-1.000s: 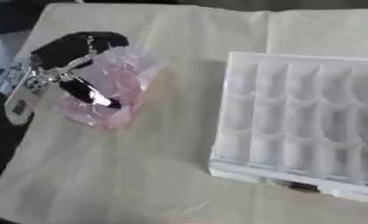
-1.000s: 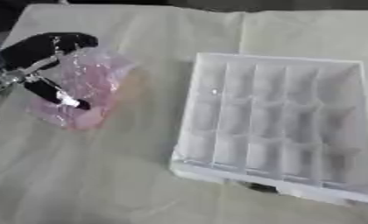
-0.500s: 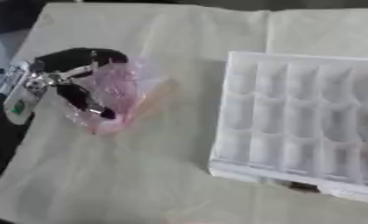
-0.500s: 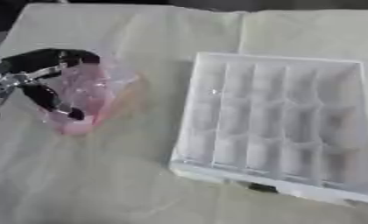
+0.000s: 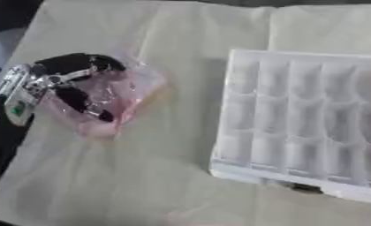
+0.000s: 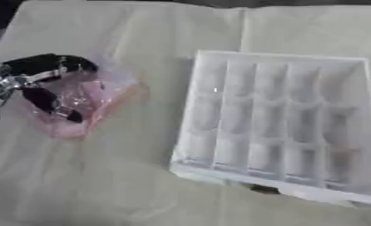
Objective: Pick up objects on the table and place them in the box.
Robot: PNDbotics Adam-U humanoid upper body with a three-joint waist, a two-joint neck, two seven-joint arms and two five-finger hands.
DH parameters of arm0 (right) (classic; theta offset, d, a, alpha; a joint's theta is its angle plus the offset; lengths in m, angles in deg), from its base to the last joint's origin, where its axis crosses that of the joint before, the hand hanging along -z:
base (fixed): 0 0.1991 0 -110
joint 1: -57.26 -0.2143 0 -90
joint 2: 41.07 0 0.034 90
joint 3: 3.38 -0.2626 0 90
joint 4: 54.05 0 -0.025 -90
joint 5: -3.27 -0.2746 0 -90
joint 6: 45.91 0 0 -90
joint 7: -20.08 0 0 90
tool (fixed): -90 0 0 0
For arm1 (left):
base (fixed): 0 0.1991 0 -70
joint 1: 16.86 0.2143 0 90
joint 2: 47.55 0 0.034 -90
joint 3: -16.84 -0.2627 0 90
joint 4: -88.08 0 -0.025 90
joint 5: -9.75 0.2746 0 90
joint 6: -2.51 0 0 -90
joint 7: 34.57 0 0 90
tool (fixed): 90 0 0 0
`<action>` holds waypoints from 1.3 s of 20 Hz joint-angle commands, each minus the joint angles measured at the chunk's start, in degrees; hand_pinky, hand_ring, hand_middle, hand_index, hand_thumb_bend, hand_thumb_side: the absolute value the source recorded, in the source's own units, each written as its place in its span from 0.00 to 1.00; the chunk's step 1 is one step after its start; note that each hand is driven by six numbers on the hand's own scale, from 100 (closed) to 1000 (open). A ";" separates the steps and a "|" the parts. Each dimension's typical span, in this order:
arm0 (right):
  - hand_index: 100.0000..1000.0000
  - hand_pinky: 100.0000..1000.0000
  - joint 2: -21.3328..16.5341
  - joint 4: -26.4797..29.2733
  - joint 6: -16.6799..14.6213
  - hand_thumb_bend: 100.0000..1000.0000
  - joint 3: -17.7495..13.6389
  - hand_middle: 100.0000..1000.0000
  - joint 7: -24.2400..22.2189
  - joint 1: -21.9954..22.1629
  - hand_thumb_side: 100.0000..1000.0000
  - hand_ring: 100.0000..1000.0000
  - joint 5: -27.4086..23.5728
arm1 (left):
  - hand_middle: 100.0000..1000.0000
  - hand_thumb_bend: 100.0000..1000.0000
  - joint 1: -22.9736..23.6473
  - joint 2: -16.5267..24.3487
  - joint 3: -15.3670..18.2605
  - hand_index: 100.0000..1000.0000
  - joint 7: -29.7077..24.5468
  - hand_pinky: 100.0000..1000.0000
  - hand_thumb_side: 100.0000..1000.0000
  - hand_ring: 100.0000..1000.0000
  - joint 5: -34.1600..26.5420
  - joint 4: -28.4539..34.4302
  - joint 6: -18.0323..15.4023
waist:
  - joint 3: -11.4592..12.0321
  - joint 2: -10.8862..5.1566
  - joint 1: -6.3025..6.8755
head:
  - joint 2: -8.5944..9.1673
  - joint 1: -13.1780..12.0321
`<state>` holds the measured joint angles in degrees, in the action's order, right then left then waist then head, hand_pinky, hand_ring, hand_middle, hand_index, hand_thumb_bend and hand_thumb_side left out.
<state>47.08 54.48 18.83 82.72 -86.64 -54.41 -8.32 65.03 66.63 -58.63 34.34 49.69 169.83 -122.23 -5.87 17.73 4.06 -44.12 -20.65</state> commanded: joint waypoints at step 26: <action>0.60 0.44 -1.44 1.99 -1.28 0.35 -0.39 0.50 0.62 -1.90 0.93 0.56 -0.36 | 0.71 0.70 1.30 -16.62 3.97 0.89 5.32 0.37 0.00 0.60 14.79 1.76 8.77 | -0.82 0.96 -1.87 | 0.00 -0.10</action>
<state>47.08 55.18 17.79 82.70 -86.11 -55.50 -8.39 64.12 53.25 -53.07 40.30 61.19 173.86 -114.51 -6.23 18.55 3.24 -44.12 -20.65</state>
